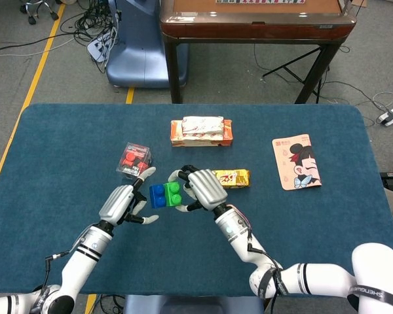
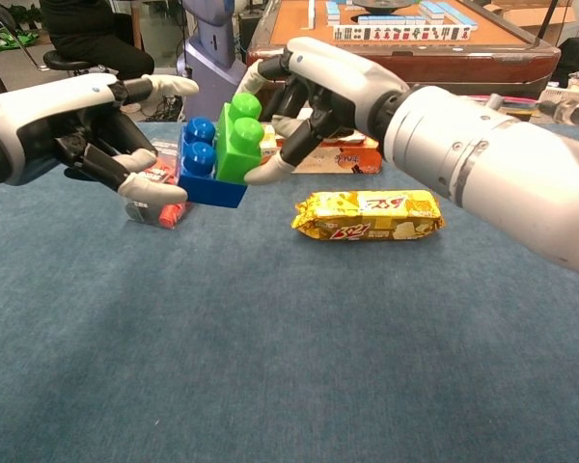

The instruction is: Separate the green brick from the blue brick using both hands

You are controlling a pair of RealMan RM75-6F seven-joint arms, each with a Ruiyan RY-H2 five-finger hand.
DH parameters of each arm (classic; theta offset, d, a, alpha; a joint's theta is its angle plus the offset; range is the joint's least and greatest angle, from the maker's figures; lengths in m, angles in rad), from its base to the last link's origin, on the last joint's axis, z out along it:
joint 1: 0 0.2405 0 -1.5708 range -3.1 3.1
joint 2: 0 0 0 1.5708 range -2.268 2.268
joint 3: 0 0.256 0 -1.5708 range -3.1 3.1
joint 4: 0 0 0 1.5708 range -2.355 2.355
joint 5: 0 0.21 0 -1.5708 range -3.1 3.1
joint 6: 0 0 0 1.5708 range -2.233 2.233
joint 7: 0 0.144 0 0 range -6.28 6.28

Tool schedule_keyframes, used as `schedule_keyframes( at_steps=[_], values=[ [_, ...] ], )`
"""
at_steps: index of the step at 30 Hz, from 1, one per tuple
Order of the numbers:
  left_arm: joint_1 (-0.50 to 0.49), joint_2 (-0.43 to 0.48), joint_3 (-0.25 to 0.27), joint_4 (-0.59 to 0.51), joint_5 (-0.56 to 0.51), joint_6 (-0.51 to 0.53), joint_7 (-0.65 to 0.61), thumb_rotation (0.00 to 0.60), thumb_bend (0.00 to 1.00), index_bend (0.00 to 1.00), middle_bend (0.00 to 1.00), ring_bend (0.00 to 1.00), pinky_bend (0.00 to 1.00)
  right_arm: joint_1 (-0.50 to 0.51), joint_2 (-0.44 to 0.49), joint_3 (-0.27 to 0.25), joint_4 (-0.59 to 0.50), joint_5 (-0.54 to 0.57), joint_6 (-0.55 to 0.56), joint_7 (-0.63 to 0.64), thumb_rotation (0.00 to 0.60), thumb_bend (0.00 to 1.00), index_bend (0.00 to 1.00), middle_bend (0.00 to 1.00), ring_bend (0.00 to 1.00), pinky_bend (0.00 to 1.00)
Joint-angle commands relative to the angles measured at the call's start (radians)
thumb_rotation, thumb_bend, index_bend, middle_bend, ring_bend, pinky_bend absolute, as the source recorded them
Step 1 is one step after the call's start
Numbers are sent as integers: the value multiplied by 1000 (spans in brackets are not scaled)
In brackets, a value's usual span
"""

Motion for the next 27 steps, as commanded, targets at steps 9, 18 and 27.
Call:
schedule_keyframes(
  at_steps=[9,18,27],
  values=[
    [-11,-26,-3,12,-40,12,5,600,0,38,938,788,998,17,-42,11,36,-9,-17,31,600,293,663,1000,1000,1000],
    [-17,-29,3,12,-56,15,23,600,0,144,939,788,998,26,-66,18,54,-15,-27,50,600,295,663,1000,1000,1000],
    [-18,-33,11,25,-51,18,20,600,0,202,940,788,998,23,-72,19,60,-25,-31,76,600,305,663,1000,1000,1000]
  ],
)
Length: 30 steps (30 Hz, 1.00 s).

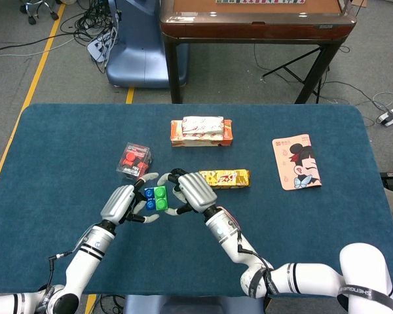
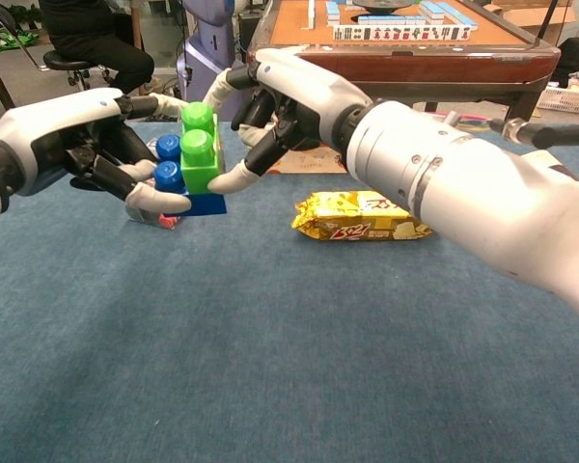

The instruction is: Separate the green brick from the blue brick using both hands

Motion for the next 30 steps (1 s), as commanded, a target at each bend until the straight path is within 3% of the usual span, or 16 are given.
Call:
schedule_keyframes(
  at_steps=[1,19,30],
  values=[
    [1,-2,2,4,4,4,-3,600,0,207,941,788,998,-2,0,0,2,-2,-2,7,600,307,663,1000,1000,1000],
    [11,-2,5,29,-3,-5,-56,600,0,202,944,793,998,-20,15,-5,1,-21,-13,62,600,310,663,1000,1000,1000],
    [15,-21,0,47,19,9,-89,600,0,404,972,813,1000,-21,8,-4,7,-29,-16,77,600,311,663,1000,1000,1000]
  ],
)
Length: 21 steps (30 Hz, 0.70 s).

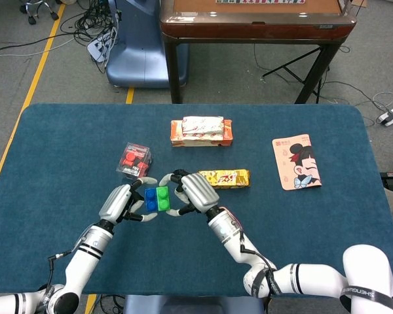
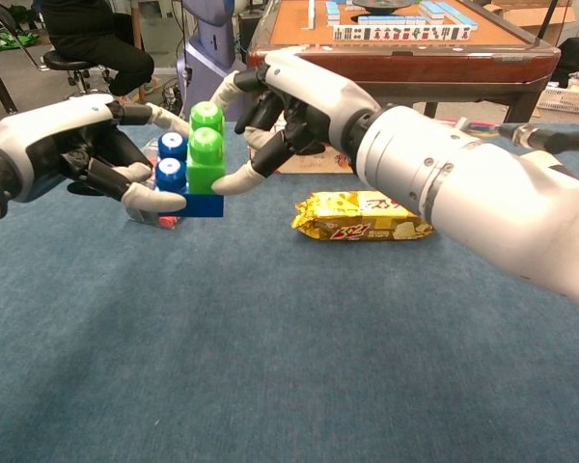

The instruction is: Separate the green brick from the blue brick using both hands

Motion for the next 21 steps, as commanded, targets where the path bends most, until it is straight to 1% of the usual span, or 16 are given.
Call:
schedule_keyframes(
  at_steps=[1,7,10,21],
  values=[
    [1,-4,0,5,6,5,-3,600,0,429,973,815,1000,0,-1,0,2,-1,0,2,600,311,663,1000,1000,1000],
    [4,-13,1,14,17,18,-1,600,0,541,977,820,1000,-3,-1,1,3,-8,1,13,600,311,663,1000,1000,1000],
    [5,-15,3,15,19,20,5,600,0,579,978,821,1000,-4,-1,2,2,-12,1,19,600,310,663,1000,1000,1000],
    [9,-20,10,26,21,21,12,600,0,610,978,822,1000,-12,3,5,2,-27,2,55,600,326,678,1000,1000,1000]
  ],
)
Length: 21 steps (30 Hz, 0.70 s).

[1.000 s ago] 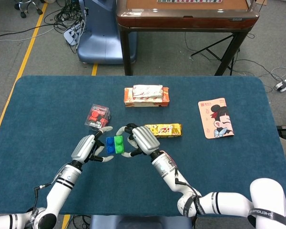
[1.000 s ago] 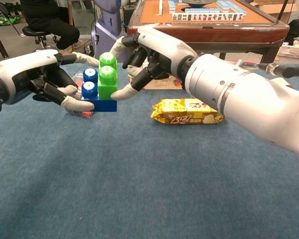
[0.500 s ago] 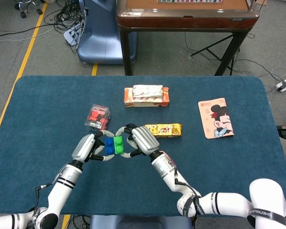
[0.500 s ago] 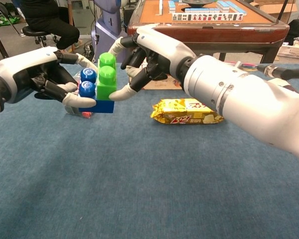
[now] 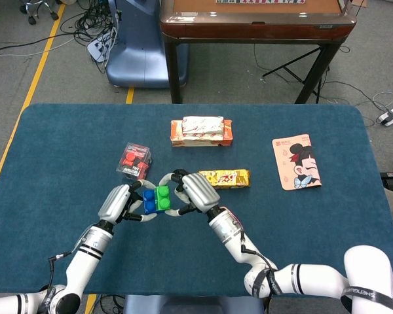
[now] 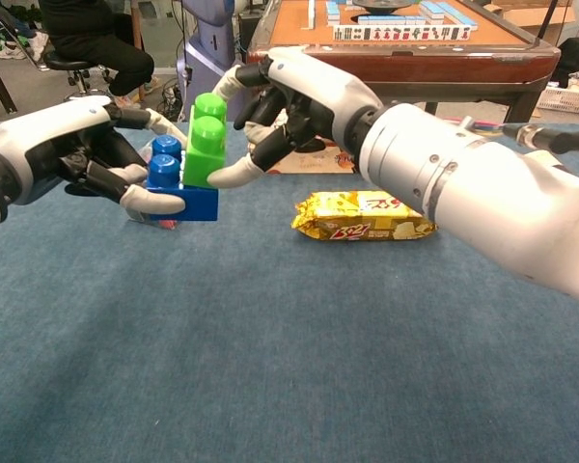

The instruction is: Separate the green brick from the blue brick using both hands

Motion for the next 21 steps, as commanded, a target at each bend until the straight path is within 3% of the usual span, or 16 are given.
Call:
schedule_keyframes(
  at_steps=[1,21],
  values=[
    [1,-1,0,2,1,1,1,600,0,611,978,822,1000,-1,-1,0,3,-4,0,7,600,327,682,1000,1000,1000],
    [4,-15,13,23,1,3,30,600,0,625,978,823,1000,-27,28,-3,-27,-47,3,92,600,329,685,1000,1000,1000]
  ],
)
